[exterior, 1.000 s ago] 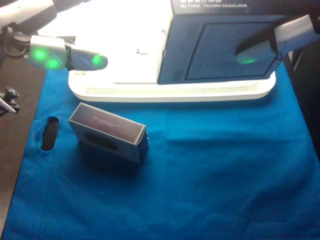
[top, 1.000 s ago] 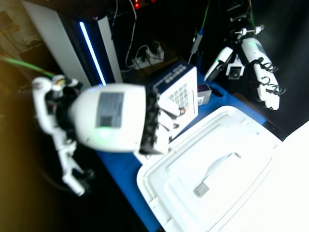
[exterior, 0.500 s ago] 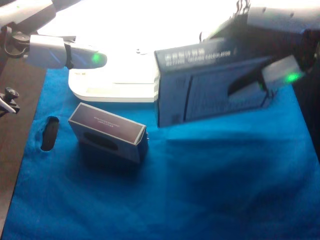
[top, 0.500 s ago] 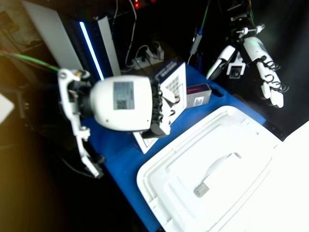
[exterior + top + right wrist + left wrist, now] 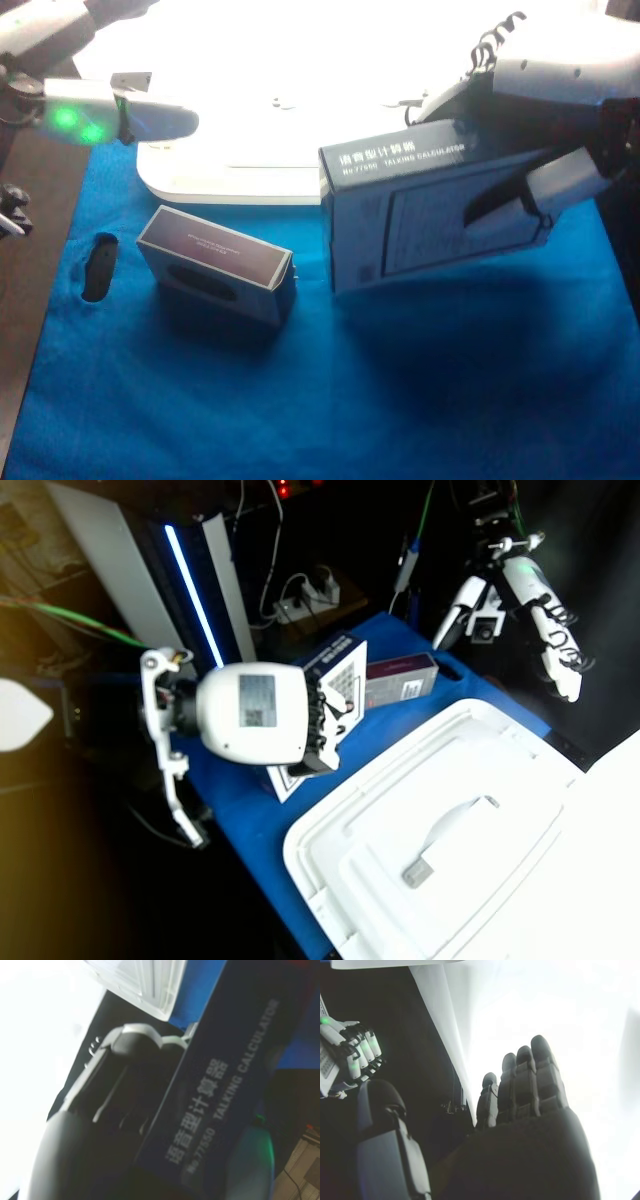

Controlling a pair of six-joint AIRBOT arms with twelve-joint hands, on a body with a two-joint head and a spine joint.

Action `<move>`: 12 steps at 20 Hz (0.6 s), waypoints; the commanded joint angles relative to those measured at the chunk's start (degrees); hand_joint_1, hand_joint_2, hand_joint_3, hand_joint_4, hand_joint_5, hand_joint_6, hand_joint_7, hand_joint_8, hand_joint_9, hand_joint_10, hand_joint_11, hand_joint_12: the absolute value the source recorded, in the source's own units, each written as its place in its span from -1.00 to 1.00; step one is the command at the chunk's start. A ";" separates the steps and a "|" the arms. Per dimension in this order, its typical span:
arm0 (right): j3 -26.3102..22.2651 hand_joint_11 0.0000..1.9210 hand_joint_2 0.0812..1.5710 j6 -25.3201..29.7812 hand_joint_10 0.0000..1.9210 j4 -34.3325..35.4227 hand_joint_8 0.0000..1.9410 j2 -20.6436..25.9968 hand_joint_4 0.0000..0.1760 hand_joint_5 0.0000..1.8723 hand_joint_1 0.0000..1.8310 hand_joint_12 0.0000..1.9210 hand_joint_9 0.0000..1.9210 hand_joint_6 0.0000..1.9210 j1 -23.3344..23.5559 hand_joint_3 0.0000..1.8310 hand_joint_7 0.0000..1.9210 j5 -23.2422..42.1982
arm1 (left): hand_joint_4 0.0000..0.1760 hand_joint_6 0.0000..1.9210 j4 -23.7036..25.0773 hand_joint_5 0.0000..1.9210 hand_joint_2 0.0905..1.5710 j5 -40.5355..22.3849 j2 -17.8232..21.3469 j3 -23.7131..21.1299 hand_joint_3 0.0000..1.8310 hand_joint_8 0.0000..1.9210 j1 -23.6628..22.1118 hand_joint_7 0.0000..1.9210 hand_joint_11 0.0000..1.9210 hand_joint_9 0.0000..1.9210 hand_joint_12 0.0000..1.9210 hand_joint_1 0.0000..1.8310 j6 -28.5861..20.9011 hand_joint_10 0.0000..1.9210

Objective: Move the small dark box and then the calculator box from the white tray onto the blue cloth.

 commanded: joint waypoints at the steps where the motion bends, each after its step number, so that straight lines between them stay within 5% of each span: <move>1: 0.29 -0.05 0.48 0.16 0.54 2.54 -0.07 -0.40 -1.00 -0.10 0.23 0.92 0.10 0.22 0.30 -1.00 0.16 3.37 | 0.89 -1.00 -2.21 -1.00 0.12 -7.69 0.48 -0.08 -1.00 -1.00 -0.33 -0.89 -1.00 -0.91 -0.59 -0.38 -0.07 -1.00; 5: 1.16 -0.07 0.47 0.16 0.45 2.54 -0.18 -1.27 -1.00 -0.08 0.24 0.86 0.09 0.20 -0.86 -1.00 0.16 2.25 | 0.95 -1.00 -2.19 -1.00 0.11 -8.34 0.65 -0.68 -1.00 -1.00 -0.04 -0.88 -1.00 -0.91 -0.56 -0.33 0.26 -1.00; 6: 1.35 -0.06 0.43 0.16 0.45 2.46 0.16 -1.48 -1.00 -0.06 0.35 0.89 0.09 -0.04 -0.94 -1.00 0.07 2.21 | 0.94 -1.00 -2.19 -1.00 0.11 -8.35 0.63 -0.76 -1.00 -1.00 0.00 -0.88 -1.00 -0.90 -0.56 -0.35 0.26 -1.00; 7: 1.60 -0.06 0.25 0.16 0.56 2.39 0.09 -1.71 -1.00 -0.03 0.16 0.97 0.06 -0.53 -1.00 -1.00 0.08 2.10 | 0.88 -1.00 -2.19 -1.00 0.11 -8.44 0.63 -0.90 -1.00 -1.00 0.00 -0.89 -1.00 -0.90 -0.58 -0.36 0.26 -1.00; 8: 1.73 -0.07 0.13 0.16 0.58 2.34 0.01 -1.82 -1.00 0.00 0.05 0.99 0.08 -0.80 -1.01 -1.00 0.12 2.08 | 0.89 -1.00 -2.19 -1.00 0.12 -8.51 0.66 -1.01 -1.00 -1.00 0.00 -0.90 -1.00 -0.91 -0.58 -0.38 0.36 -1.00; 10: 1.82 -0.33 -0.07 0.16 0.25 2.21 -0.39 -1.85 -1.00 -0.14 -0.09 0.90 -0.10 -0.99 -1.01 -1.00 0.03 2.02 | 0.89 -1.00 -2.20 -1.00 0.11 -8.89 0.87 -1.34 -1.00 -1.00 -0.01 -0.89 -1.00 -0.91 -0.56 -0.38 0.67 -1.00; 12: 1.75 -0.54 -0.08 0.16 -0.29 2.18 -0.87 -1.74 -1.00 -0.33 -0.18 0.60 -0.24 -1.00 -1.07 -1.00 -0.07 2.03 | 0.85 -1.00 -2.20 -1.00 0.09 -8.92 0.94 -1.43 -1.00 -0.99 0.01 -0.87 -1.00 -0.89 -0.51 -0.36 0.68 -0.99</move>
